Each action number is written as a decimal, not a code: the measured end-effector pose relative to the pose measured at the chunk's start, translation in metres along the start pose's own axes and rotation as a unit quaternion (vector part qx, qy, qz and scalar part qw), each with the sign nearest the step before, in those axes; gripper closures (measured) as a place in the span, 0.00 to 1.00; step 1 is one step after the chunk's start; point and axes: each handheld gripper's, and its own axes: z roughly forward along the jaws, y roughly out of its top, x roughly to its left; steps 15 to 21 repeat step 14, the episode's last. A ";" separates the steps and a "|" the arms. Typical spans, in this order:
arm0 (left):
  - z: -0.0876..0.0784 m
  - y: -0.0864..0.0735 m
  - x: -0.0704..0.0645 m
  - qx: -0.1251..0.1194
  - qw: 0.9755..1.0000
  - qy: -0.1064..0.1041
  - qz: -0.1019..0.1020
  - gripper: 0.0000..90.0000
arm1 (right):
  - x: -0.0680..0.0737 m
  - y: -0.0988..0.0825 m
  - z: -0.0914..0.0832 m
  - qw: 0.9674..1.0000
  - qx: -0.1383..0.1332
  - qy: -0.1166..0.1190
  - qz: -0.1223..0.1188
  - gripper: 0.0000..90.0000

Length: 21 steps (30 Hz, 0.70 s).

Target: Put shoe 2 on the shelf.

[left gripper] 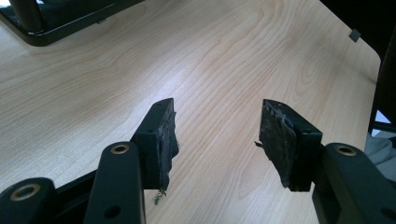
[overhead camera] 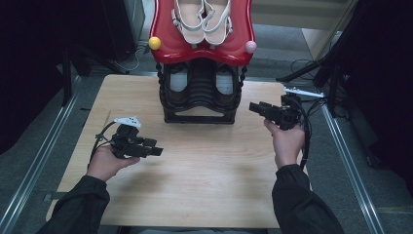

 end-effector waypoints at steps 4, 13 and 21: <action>0.001 0.000 0.001 0.000 1.000 -0.003 -0.001 0.50 | -0.001 -0.019 0.003 1.000 0.002 0.004 0.001 0.54; 0.005 0.000 0.002 0.005 1.000 0.002 0.000 0.44 | 0.004 -0.047 0.013 0.999 0.026 0.028 -0.011 0.52; 0.006 0.000 0.001 -0.001 1.000 0.013 -0.002 0.42 | 0.005 -0.049 0.014 0.999 0.029 0.030 -0.013 0.52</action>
